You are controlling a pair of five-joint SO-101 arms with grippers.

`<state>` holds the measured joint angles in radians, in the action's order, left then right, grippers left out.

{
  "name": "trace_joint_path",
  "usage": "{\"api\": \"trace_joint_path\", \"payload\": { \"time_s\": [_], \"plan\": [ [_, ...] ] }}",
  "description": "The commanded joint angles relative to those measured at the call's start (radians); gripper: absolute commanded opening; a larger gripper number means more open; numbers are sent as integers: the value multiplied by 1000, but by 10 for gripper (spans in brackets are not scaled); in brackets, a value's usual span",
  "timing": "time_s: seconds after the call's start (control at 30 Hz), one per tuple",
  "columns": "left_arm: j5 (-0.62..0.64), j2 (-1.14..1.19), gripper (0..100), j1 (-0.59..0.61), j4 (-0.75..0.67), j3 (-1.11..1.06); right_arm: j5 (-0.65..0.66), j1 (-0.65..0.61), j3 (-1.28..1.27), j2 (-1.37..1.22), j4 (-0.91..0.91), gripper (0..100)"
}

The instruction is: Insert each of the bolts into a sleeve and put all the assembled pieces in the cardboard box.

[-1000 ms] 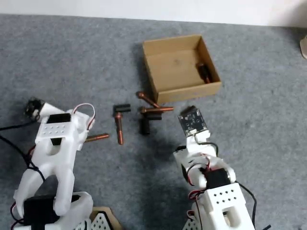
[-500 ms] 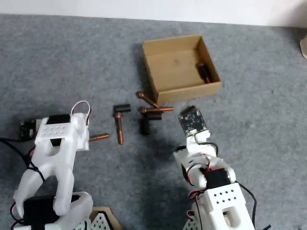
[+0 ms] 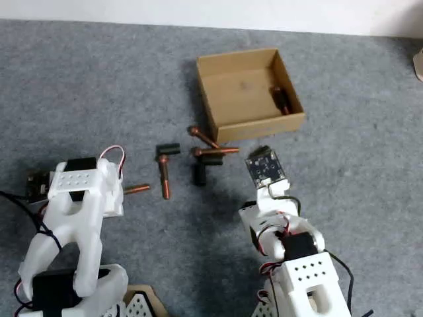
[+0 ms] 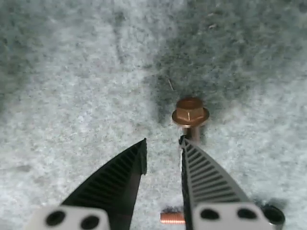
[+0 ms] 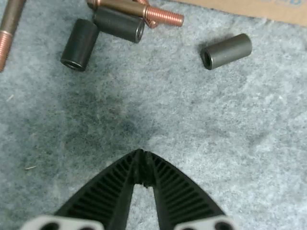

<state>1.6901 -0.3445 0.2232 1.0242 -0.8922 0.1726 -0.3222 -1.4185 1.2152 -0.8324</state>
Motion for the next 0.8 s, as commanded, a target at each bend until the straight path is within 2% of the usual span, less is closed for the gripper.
{"api": "trace_joint_path", "payload": {
  "time_s": [0.0,0.5,0.77],
  "plan": [
    [3,-39,123,5,-49,13,12,-4,4,13,16,10],
    [3,-36,123,2,-114,-59,12,-4,4,13,16,10],
    [5,-38,120,7,-414,-208,12,-4,4,13,16,10]
  ]
}}
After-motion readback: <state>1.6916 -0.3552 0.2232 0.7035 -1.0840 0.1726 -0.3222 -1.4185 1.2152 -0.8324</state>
